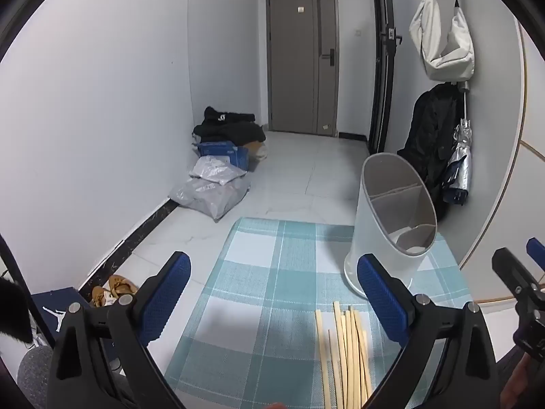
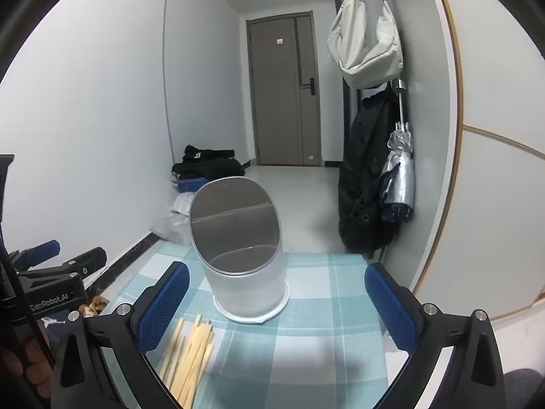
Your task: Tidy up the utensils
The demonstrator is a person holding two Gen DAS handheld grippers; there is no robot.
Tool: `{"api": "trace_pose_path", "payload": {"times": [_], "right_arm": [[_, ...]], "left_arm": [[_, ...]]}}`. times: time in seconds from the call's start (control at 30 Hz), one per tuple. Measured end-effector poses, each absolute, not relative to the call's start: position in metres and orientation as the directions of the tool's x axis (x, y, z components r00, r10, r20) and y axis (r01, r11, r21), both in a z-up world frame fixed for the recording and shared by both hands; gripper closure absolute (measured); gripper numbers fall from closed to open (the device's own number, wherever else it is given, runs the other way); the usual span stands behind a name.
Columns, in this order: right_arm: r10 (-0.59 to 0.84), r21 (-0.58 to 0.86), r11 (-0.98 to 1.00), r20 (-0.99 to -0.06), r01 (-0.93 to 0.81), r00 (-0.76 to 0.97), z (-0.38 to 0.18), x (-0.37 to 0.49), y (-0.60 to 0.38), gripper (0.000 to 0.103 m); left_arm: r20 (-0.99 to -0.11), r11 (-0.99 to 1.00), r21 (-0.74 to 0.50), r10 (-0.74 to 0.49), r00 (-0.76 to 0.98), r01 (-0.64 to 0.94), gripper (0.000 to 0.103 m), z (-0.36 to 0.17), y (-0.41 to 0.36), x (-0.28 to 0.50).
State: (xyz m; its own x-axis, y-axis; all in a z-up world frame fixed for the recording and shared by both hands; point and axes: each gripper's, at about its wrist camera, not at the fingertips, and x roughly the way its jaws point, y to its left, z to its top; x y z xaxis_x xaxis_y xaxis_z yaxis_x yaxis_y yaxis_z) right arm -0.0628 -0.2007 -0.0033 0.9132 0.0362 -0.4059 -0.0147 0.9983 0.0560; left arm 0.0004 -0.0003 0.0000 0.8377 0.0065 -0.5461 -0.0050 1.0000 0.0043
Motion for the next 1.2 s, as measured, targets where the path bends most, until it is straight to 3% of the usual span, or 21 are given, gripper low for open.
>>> {"api": "trace_pose_path", "payload": {"times": [1.2], "right_arm": [[0.005, 0.052, 0.998, -0.404, 0.018, 0.915, -0.003, -0.066, -0.201, 0.0]], "left_arm": [[-0.548, 0.999, -0.031, 0.01, 0.836, -0.032, 0.006, -0.002, 0.007, 0.0]]}}
